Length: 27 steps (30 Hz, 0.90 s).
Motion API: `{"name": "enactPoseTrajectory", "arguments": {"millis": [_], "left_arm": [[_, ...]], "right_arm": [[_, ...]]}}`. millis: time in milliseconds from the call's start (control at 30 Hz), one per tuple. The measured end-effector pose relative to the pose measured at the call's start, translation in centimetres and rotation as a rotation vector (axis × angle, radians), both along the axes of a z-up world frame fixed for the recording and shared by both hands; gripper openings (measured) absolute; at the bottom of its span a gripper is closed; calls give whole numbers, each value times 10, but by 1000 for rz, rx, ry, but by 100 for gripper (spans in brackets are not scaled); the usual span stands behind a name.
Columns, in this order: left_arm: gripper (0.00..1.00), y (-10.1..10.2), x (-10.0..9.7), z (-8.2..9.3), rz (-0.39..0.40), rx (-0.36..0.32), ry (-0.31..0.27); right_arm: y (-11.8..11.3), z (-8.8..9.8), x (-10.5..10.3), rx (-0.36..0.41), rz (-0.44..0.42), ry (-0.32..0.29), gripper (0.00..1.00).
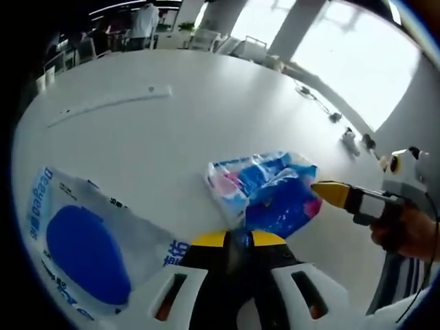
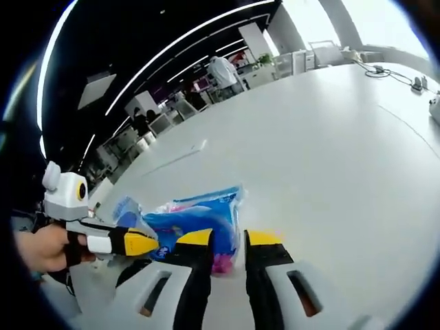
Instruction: Arrange the tabletop items into an orderly group along one side of the table until the central work area is clear of visible clutter.
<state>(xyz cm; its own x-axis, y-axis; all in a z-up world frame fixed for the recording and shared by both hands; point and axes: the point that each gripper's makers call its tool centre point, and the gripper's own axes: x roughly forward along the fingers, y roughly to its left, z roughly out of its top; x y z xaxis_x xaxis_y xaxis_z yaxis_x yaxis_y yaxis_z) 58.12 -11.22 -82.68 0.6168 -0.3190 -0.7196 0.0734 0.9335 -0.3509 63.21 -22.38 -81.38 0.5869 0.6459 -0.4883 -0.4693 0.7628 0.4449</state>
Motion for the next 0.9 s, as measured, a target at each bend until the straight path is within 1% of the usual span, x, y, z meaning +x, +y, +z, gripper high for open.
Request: {"name": "enactPoseTrajectory", "arguments": {"millis": [67, 167, 367, 400, 467, 533, 600, 633, 733, 800, 900], "left_arm": [[12, 2, 1, 1, 2, 4, -3], [16, 5, 3, 10, 24, -2, -33], [27, 11, 5, 25, 40, 3, -76], [31, 13, 5, 27, 44, 7, -79], [38, 18, 3, 28, 51, 36, -77], [50, 23, 1, 29, 52, 66, -78], [61, 27, -1, 32, 59, 69, -79], [64, 29, -3, 34, 68, 64, -77], [71, 34, -5, 42, 80, 68, -90], [74, 37, -9, 47, 82, 58, -94], [76, 37, -14, 56, 64, 56, -112]], "right_arm": [[1, 2, 1, 2, -1, -7, 27], [1, 6, 2, 2, 0, -27, 33], [1, 16, 1, 7, -10, -52, 40], [1, 17, 0, 7, -11, -55, 41], [1, 20, -1, 8, -14, -59, 42], [1, 25, -3, 11, -13, -68, 43], [1, 29, -4, 13, -15, -74, 44], [1, 30, -5, 14, -18, -75, 45], [0, 36, -8, 17, -29, -80, 47], [0, 39, -11, 17, -29, -85, 49], [1, 42, -15, 18, -32, -88, 49]]}}
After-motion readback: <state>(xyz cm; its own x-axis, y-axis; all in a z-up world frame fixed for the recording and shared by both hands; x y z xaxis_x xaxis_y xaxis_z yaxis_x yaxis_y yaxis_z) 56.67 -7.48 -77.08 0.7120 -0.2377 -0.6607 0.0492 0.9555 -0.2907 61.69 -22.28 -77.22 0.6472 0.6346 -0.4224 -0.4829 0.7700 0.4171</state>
